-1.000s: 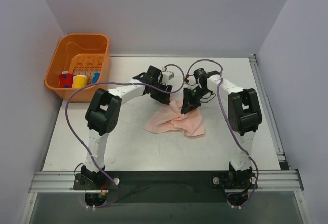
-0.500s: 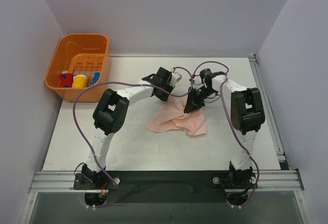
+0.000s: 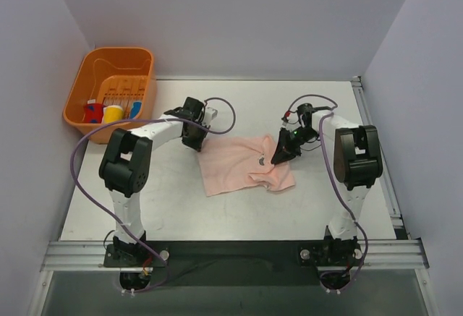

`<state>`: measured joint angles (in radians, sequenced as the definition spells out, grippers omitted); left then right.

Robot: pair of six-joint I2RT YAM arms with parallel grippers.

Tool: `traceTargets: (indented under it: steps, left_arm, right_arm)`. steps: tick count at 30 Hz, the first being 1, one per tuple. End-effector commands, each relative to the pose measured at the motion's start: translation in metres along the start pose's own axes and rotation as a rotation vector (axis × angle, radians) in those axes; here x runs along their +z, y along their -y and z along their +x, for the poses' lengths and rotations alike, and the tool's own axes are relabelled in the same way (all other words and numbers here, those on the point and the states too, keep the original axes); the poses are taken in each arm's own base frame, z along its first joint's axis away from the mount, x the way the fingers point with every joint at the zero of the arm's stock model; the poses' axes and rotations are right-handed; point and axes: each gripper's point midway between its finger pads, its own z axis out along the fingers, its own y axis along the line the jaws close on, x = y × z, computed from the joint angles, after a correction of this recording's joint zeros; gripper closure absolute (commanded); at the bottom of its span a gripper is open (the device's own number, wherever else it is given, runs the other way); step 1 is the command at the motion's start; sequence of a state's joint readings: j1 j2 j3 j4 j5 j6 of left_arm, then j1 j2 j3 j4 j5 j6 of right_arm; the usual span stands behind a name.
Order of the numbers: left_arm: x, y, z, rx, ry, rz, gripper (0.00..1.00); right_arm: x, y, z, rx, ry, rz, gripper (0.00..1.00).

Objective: Roll the towels
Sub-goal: Flatten the towel

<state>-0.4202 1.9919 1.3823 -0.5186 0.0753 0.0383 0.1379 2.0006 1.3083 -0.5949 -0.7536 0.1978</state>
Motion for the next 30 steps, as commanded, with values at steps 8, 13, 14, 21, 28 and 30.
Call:
traceTargets:
  steps: [8, 13, 14, 21, 28, 30]
  left_arm:
    - [-0.039, -0.01, -0.027, -0.042, 0.085, 0.036, 0.59]
    - [-0.042, -0.015, -0.041, -0.025, 0.114, 0.024, 0.42]
    - [-0.041, -0.015, -0.043, -0.021, 0.117, 0.022, 0.41]
    - [-0.023, -0.021, -0.058, -0.005, 0.113, 0.01, 0.4]
    - [-0.016, -0.026, -0.049, -0.015, 0.068, -0.024, 0.44]
    - [-0.013, -0.026, -0.039, -0.022, 0.043, -0.03, 0.45]
  right_arm:
    - [-0.037, -0.012, 0.001, -0.057, 0.077, -0.016, 1.0]
    - [-0.048, -0.019, 0.0, -0.109, 0.104, -0.025, 1.0]
    - [-0.051, -0.022, 0.002, -0.125, 0.109, -0.029, 1.0]
    - [-0.064, -0.022, 0.006, -0.189, 0.135, -0.025, 1.0]
    - [-0.074, -0.018, 0.001, -0.191, 0.156, -0.012, 1.0]
    - [-0.079, -0.017, -0.002, -0.194, 0.166, -0.008, 1.0]
